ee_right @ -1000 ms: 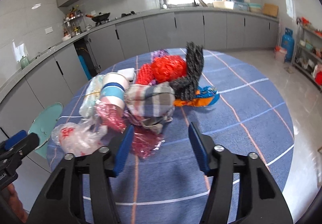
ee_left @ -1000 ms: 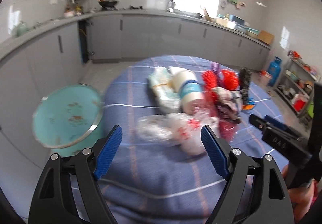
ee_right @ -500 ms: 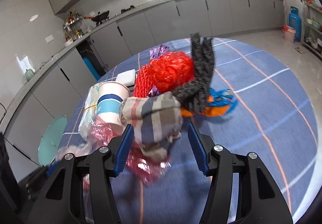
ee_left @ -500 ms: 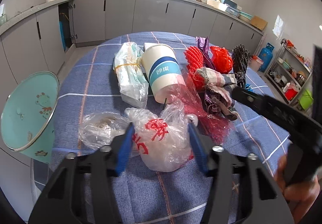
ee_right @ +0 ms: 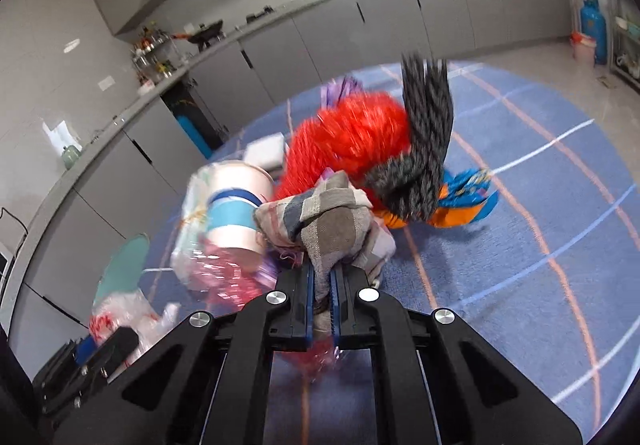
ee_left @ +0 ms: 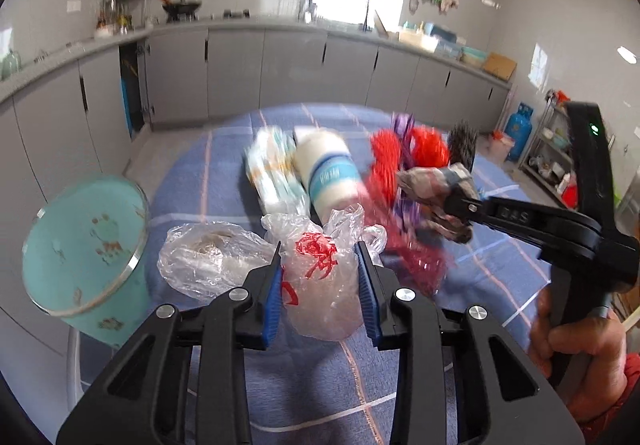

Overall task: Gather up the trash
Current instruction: 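Grasp the clear plastic bags with the left tool while the right tool grasps the checked cloth, then drop the plastic bags and checked cloth into the teal bin, opening both tools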

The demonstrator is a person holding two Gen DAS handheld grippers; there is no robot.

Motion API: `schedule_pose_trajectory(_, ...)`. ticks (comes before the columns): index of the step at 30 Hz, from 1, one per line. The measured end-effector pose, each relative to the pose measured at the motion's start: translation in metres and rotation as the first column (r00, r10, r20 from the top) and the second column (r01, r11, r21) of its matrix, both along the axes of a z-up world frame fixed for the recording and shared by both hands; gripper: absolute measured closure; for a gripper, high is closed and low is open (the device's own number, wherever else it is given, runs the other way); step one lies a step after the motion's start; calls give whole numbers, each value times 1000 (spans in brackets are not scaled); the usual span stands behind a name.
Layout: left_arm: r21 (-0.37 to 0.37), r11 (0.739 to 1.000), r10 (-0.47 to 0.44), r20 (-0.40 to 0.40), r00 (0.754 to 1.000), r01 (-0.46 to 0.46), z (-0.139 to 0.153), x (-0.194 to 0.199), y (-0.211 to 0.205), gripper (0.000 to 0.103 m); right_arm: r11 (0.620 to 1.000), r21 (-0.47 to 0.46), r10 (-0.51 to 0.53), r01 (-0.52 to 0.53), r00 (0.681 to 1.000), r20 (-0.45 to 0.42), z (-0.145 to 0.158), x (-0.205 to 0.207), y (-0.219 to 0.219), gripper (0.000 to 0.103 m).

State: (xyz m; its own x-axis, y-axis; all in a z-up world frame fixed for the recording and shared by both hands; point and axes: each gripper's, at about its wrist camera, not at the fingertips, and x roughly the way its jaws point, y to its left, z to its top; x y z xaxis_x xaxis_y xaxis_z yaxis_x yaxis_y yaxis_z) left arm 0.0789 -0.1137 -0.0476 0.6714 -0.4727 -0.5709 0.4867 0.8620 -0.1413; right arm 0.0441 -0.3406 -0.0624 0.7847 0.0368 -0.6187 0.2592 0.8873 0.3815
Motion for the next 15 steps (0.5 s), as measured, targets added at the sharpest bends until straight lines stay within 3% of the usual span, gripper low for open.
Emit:
schedule_pose_trajectory(5,-70,996,60,44,997,-57,20,-1,27,70,992,-119,-19,39,987,162,54,-33,13,95)
schedule_pose_trajectory(8,-99,989,113,56,992,-107,28,4,46,70,991,-137,20,8,978,208,72,-35,25,95)
schedule_pose_trajectory(15,-127,960,263,83,961,-251,46,20,101,70,970,-160,212,-185,961,175,79,9,91,95)
